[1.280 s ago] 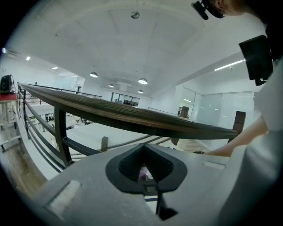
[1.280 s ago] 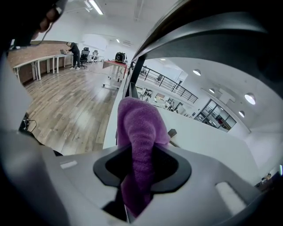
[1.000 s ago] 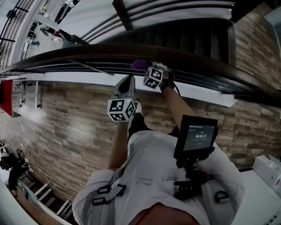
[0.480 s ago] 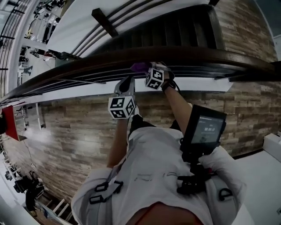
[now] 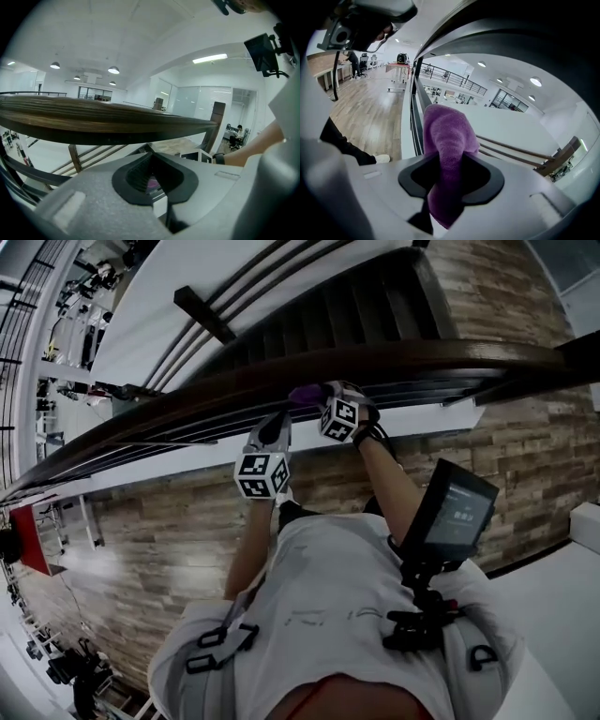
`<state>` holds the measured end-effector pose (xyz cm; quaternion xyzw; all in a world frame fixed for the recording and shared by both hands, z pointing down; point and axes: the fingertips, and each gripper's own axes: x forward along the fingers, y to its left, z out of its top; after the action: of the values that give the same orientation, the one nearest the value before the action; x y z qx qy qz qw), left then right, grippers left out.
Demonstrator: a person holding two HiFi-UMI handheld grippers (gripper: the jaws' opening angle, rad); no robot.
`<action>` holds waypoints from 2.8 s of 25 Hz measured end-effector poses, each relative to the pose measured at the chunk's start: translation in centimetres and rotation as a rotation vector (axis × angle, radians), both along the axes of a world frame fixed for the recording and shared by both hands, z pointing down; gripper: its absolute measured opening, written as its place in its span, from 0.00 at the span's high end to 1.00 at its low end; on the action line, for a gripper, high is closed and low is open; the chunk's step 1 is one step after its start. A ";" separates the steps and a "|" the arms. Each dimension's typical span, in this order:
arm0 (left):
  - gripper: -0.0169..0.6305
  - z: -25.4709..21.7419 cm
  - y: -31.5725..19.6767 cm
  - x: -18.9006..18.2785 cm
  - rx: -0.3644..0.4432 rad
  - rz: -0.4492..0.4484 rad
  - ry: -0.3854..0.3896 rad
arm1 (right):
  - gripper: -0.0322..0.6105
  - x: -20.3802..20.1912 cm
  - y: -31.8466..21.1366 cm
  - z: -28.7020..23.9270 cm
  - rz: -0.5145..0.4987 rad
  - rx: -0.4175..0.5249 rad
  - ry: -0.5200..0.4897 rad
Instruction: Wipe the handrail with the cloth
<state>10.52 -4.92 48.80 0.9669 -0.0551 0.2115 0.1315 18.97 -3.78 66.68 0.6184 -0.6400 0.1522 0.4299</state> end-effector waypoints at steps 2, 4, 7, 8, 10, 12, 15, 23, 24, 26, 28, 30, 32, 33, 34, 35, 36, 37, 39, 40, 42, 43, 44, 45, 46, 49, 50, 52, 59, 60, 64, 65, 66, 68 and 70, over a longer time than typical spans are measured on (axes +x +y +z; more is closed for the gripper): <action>0.97 0.0 1.4 1.3 0.005 0.036 -0.003 | 0.74 1.2 1.4 0.0 0.024 0.003 0.000; 0.97 0.0 2.5 2.6 0.011 0.066 -0.006 | 0.74 2.3 2.1 -0.2 0.039 0.011 0.005; 0.97 0.2 4.4 4.1 0.019 0.118 -0.027 | 0.74 3.8 3.7 -0.5 0.066 0.008 -0.025; 0.97 0.2 4.9 4.6 0.020 0.135 -0.033 | 0.74 4.3 4.4 -0.4 0.076 0.006 -0.035; 0.97 0.2 5.7 5.4 0.020 0.160 -0.034 | 0.74 5.6 5.9 -0.3 0.102 0.006 -0.037; 0.97 0.2 6.4 6.4 0.021 0.179 -0.030 | 0.73 7.1 7.7 -0.2 0.136 0.010 -0.023; 0.97 0.7 8.9 8.9 0.026 0.234 -0.031 | 0.73 10.1 11.3 0.2 0.181 0.011 -0.012; 0.97 3.0 17.6 15.8 0.012 0.376 -0.035 | 0.72 18.3 20.3 1.5 0.242 -0.024 -0.015; 0.97 2.8 17.9 15.7 0.009 0.391 -0.030 | 0.72 18.6 20.9 1.1 0.252 -0.033 -0.002; 0.97 2.1 18.4 15.0 0.001 0.418 -0.019 | 0.72 18.9 22.0 0.1 0.275 -0.055 0.032; 0.97 2.1 19.7 15.4 -0.008 0.445 -0.016 | 0.72 20.4 24.3 -0.1 0.305 -0.080 0.069; 0.97 3.0 21.9 17.2 -0.015 0.470 -0.017 | 0.72 23.1 27.3 0.5 0.327 -0.103 0.095; 0.97 3.7 23.9 18.9 -0.024 0.488 -0.014 | 0.72 25.4 29.7 0.9 0.313 -0.138 0.133; 0.97 3.8 24.6 19.4 -0.028 0.492 -0.009 | 0.72 26.1 30.7 0.9 0.298 -0.158 0.159; 0.97 3.9 25.3 19.9 -0.031 0.496 -0.004 | 0.71 26.9 31.6 1.0 0.286 -0.178 0.187; 0.97 3.9 26.1 20.4 -0.035 0.499 0.002 | 0.71 27.7 32.7 1.2 0.281 -0.196 0.213; 0.97 3.9 26.9 21.0 -0.038 0.502 0.009 | 0.70 28.6 33.9 1.3 0.283 -0.213 0.236; 0.97 3.9 27.6 21.6 -0.042 0.506 0.016 | 0.70 29.6 35.1 1.5 0.289 -0.231 0.257; 0.97 3.8 28.8 22.8 -0.046 0.512 0.034 | 0.69 31.7 37.5 1.6 0.314 -0.260 0.287; 0.97 3.7 29.4 23.2 -0.048 0.512 0.044 | 0.69 32.6 38.5 1.4 0.328 -0.265 0.297; 0.97 3.5 30.2 23.6 -0.050 0.502 0.065 | 0.69 34.2 40.5 0.9 0.356 -0.275 0.324; 0.97 3.5 30.6 23.5 -0.049 0.493 0.074 | 0.69 35.1 41.8 0.8 0.374 -0.286 0.343; 0.97 3.4 30.9 23.4 -0.047 0.484 0.082 | 0.68 35.9 43.2 0.8 0.396 -0.298 0.361; 0.97 3.3 31.1 23.3 -0.045 0.478 0.086 | 0.67 36.7 44.8 0.9 0.423 -0.312 0.375; 0.97 3.3 31.2 23.4 -0.044 0.471 0.089 | 0.67 37.6 46.4 1.1 0.447 -0.328 0.384; 0.97 3.2 30.3 23.9 -0.041 0.411 0.091 | 0.67 41.3 48.4 1.8 0.452 -0.355 0.401; 0.97 3.1 29.6 23.8 -0.031 0.383 0.091 | 0.67 42.4 48.2 1.9 0.446 -0.358 0.406; 0.97 2.8 28.5 22.7 -0.002 0.339 0.091 | 0.67 43.2 49.5 2.3 0.500 -0.392 0.410; 0.97 1.9 16.4 13.4 0.010 0.089 0.058 | 0.76 37.0 45.5 -0.4 0.793 -0.292 0.410; 0.97 1.7 14.0 11.3 0.013 0.041 0.055 | 0.76 34.8 42.5 -1.2 0.778 -0.269 0.430; 0.97 2.2 6.5 2.8 0.006 -0.123 0.035 | 0.76 24.9 29.8 0.4 0.617 -0.136 0.401; 0.97 2.4 4.9 0.9 0.001 -0.165 0.028 | 0.76 22.0 26.5 0.9 0.565 -0.100 0.374; 0.97 2.5 3.2 -0.9 -0.003 -0.209 0.023 | 0.76 18.9 23.1 1.1 0.510 -0.069 0.345; 0.97 2.4 -0.1 -4.6 -0.009 -0.305 0.020 | 0.77 12.2 16.1 1.5 0.373 -0.018 0.276; 0.97 2.7 -3.4 -8.4 -0.014 -0.400 0.022 | 0.77 5.1 9.4 2.2 0.196 0.015 0.213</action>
<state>2.16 -8.29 51.45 0.9380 -0.2431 0.1710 0.1784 24.02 5.61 68.91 0.6937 -0.5286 0.1220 0.4738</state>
